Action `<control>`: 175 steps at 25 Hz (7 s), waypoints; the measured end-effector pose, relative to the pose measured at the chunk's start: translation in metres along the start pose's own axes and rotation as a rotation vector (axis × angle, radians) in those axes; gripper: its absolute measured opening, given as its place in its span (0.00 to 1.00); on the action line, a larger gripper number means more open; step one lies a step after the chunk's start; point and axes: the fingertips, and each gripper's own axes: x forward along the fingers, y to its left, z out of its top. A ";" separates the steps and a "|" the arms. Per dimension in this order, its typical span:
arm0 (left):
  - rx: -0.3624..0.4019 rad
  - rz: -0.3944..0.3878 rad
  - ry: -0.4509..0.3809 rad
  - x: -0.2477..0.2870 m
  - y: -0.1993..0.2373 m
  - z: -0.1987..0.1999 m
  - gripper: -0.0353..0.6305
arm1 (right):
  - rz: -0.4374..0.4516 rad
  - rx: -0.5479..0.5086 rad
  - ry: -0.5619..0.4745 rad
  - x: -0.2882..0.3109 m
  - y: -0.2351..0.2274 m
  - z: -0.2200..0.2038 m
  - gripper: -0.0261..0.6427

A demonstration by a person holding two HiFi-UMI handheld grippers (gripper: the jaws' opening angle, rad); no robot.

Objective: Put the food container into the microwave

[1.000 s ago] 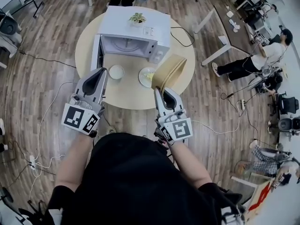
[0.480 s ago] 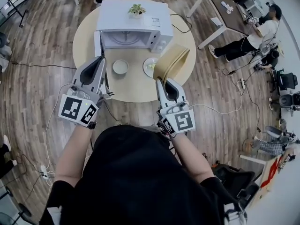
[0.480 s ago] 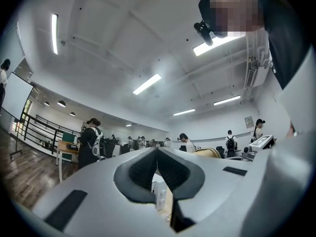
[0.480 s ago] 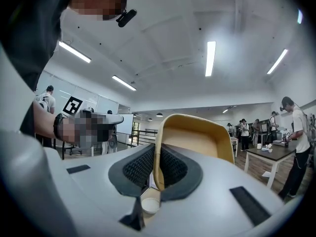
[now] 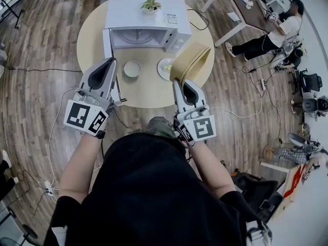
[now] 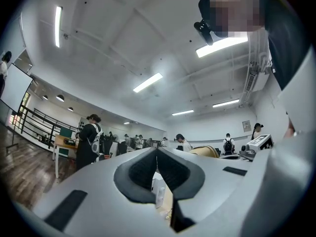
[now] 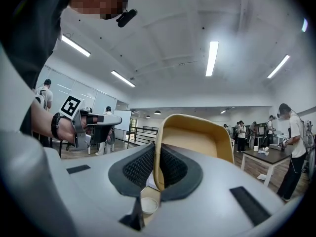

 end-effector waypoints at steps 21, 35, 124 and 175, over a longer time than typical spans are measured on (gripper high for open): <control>0.017 0.082 0.027 0.047 0.031 -0.030 0.09 | 0.149 -0.086 0.048 0.087 -0.041 -0.019 0.10; -0.006 0.140 0.055 0.068 0.047 -0.050 0.09 | 0.264 -0.144 0.011 0.139 -0.039 -0.016 0.10; -0.052 0.440 0.203 0.026 0.095 -0.098 0.09 | 0.986 -0.675 0.888 0.264 -0.007 -0.309 0.10; -0.087 0.481 0.240 0.021 0.070 -0.109 0.09 | 0.593 -0.877 0.804 0.352 -0.050 -0.344 0.24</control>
